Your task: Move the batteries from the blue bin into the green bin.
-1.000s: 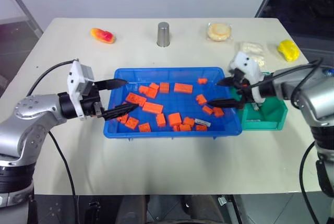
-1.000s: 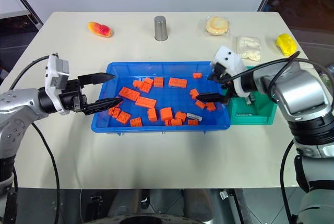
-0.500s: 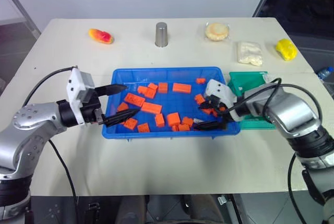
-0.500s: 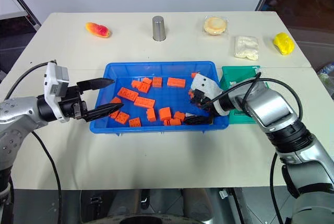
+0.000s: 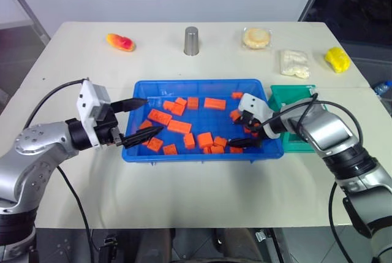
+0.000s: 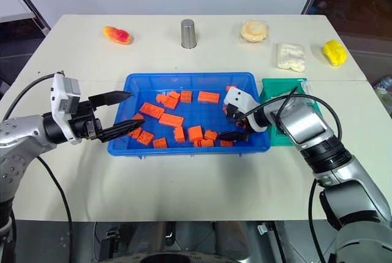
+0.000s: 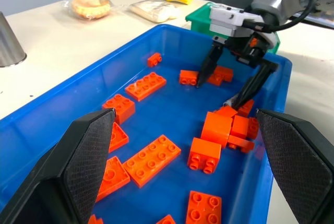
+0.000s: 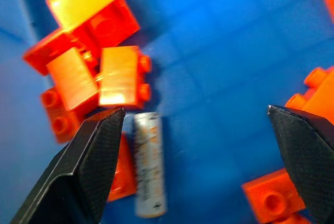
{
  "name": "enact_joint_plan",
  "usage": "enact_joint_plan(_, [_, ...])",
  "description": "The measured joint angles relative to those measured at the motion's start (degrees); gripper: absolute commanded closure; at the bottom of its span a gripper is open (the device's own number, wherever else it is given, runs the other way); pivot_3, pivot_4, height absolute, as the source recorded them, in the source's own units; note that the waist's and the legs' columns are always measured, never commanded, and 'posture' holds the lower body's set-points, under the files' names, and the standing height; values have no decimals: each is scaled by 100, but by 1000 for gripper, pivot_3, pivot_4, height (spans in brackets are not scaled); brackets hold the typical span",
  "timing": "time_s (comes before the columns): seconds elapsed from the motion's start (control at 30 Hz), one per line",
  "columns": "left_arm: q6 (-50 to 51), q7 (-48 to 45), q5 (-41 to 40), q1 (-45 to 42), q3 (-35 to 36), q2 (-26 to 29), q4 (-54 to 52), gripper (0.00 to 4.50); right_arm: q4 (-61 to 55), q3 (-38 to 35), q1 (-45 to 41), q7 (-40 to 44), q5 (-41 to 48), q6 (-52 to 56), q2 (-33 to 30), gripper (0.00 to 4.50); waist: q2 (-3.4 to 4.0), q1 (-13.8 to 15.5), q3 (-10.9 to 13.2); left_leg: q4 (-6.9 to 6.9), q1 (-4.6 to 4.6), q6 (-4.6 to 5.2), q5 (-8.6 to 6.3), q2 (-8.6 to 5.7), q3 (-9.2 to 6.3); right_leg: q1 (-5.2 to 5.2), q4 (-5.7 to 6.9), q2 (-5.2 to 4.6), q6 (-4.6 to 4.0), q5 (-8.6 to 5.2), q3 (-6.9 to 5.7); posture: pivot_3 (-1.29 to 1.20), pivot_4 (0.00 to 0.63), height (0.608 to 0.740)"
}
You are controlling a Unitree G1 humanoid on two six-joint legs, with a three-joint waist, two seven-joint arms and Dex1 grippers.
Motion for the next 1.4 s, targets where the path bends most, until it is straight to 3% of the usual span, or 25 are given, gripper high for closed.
enact_joint_plan(0.43, [-13, 100, 18, -1, -6, -73, 0, 0, -435, 336, 66, 765, -599, -561, -509, 22, -1, 102, -1, 0, 1, 0, 0, 1, 0, 0, 0, 2, 0, 0, -2, 0, 150, 740])
enact_joint_plan(0.57, [-22, 145, 65, -1, -19, -174, 0, 0, -461, 342, 69, 955, -665, -571, -522, 1310, -2, 97, -1, 0, 2, 0, 0, 2, -1, -1, 0, 3, 0, 0, -2, 0, 150, 740])
enact_joint_plan(0.77, [-49, 199, 89, 0, -18, -217, 0, 0, -448, 343, 80, 1052, -806, -603, -502, 4414, -1, 102, -1, 1, 1, 0, 0, 1, 0, 0, 0, 2, 0, 0, -1, 0, 150, 740])
enact_joint_plan(1.1, [-92, 120, 61, 40, 3, -140, -3, 0, -424, 299, 28, 974, -882, -591, -393, 4476, -1, 92, -1, 0, 2, 0, 0, 1, 0, 0, 0, 2, 0, 0, -2, 0, 150, 740])
enact_joint_plan(1.23, [-90, -79, -19, -170, 10, -48, 71, 0, -8, -177, -923, 783, -774, -419, -254, 4476, 16, 69, 10, 1, 1, -8, 5, 1, 6, -12, 14, 0, 0, 0, 1, 0, 150, 740])
enact_joint_plan(1.4, [-160, -339, 69, -559, -69, -48, 449, 0, 410, -832, -1821, 690, -819, -539, -765, 4476, 7, 144, 4, -8, -1, -8, 5, -1, -5, -8, 7, 0, -3, -1, -9, 0, 150, 740])
